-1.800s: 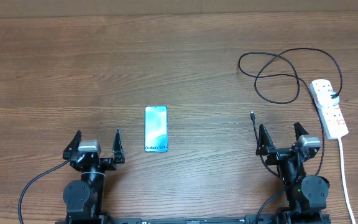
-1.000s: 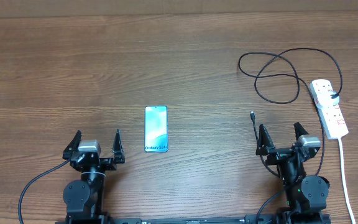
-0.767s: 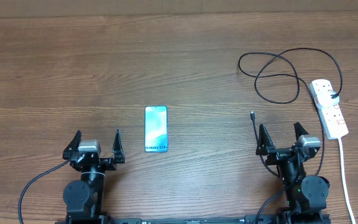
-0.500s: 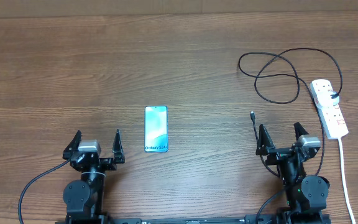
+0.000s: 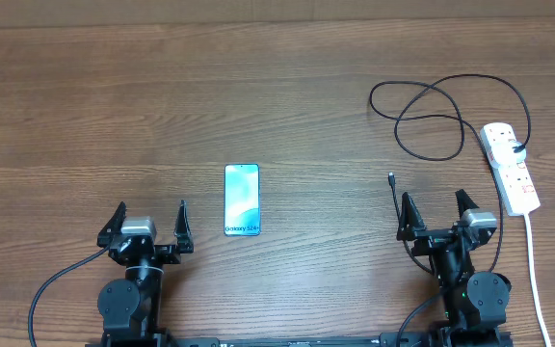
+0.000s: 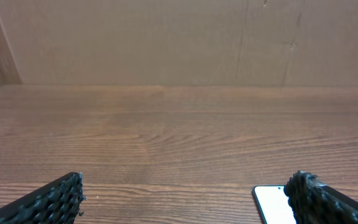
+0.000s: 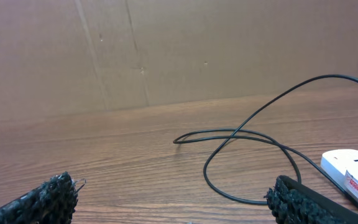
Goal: Plug charger to phone and switch on socket
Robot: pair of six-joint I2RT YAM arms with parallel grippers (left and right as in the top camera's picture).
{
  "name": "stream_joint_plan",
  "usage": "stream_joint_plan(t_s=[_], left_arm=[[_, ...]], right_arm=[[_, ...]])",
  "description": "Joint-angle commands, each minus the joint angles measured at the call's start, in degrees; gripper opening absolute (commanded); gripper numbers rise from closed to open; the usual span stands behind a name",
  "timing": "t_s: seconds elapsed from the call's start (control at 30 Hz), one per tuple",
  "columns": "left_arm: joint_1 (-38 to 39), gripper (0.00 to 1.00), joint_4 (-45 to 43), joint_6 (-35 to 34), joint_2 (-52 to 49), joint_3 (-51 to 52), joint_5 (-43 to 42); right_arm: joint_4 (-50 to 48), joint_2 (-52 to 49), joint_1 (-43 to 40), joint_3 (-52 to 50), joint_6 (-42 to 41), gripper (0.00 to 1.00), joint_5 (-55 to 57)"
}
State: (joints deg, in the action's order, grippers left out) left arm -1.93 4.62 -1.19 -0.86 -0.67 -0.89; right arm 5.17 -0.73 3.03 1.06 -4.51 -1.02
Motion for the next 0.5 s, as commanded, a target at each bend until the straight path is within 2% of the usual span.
stream_joint_plan(t_s=[0.0,0.13,0.27,0.47], left_arm=[[-0.37,0.99,-0.2,-0.55,0.61,0.39,-0.68],[-0.39,1.0,-0.15,-0.72,0.59,0.39,-0.55],[-0.39,1.0,0.22,-3.91,0.09,0.09,-0.85],[-0.37,1.0,8.11,-3.48,-1.86,-6.4,-2.8]], right_arm=[[-0.33,0.57,-0.13,-0.61,0.09,1.0,0.52],[-0.33,0.57,-0.13,-0.61,0.09,1.0,0.52],[-0.33,0.57,-0.13,-0.61,0.09,1.0,0.52],[-0.33,0.57,-0.13,-0.61,0.09,1.0,0.52]])
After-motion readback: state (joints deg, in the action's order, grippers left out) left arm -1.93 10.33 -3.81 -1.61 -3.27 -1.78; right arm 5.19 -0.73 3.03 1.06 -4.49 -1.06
